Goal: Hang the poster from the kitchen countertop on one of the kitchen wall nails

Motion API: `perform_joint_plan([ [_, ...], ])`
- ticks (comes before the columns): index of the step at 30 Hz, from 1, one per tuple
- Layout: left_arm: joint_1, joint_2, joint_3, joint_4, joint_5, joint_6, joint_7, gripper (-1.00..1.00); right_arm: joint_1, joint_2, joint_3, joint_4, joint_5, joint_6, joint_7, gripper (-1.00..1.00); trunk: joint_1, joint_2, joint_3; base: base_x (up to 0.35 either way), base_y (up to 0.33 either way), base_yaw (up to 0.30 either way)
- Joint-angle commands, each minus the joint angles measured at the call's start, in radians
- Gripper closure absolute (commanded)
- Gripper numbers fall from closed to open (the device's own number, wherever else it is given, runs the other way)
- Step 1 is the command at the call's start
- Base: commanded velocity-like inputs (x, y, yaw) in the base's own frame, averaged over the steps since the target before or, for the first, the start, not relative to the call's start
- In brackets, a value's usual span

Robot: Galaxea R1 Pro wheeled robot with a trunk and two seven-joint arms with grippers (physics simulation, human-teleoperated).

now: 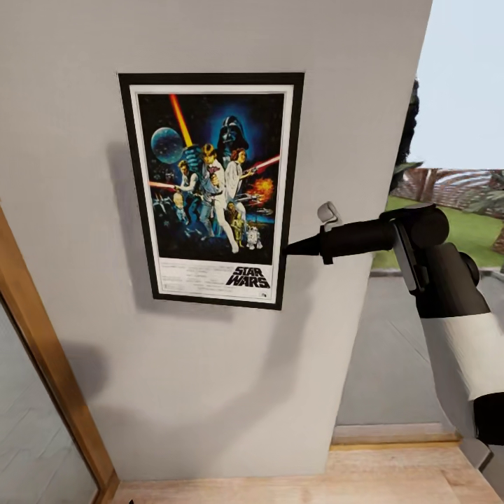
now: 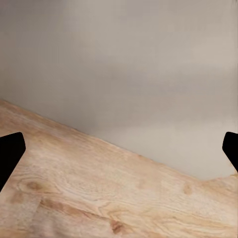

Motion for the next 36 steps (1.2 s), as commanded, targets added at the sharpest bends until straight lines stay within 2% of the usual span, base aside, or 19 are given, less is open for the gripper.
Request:
perform_joint_plan([
  [1, 0.0, 0.0, -0.008, 0.001, 0.01, -0.002, -0.004, -1.0, -0.001, 0.0, 0.001, 0.0, 0.001, 0.013, 0.007, 1.0, 0.001, -0.001, 0.0, 0.334, 0.0, 0.0],
  [12, 0.0, 0.0, -0.008, 0.001, 0.01, -0.002, -0.004, -1.0, -0.001, -0.002, 0.001, -0.002, 0.001, 0.013, 0.007, 1.0, 0.001, -0.001, 0.0, 0.274, 0.0, 0.0],
  [36, 0.0, 0.0, -0.008, 0.001, 0.01, -0.002, -0.004, -1.0, 0.0, -0.002, 0.0, -0.005, 0.0, 0.013, 0.007, 1.0, 0.001, -0.001, 0.0, 0.012, 0.0, 0.0],
])
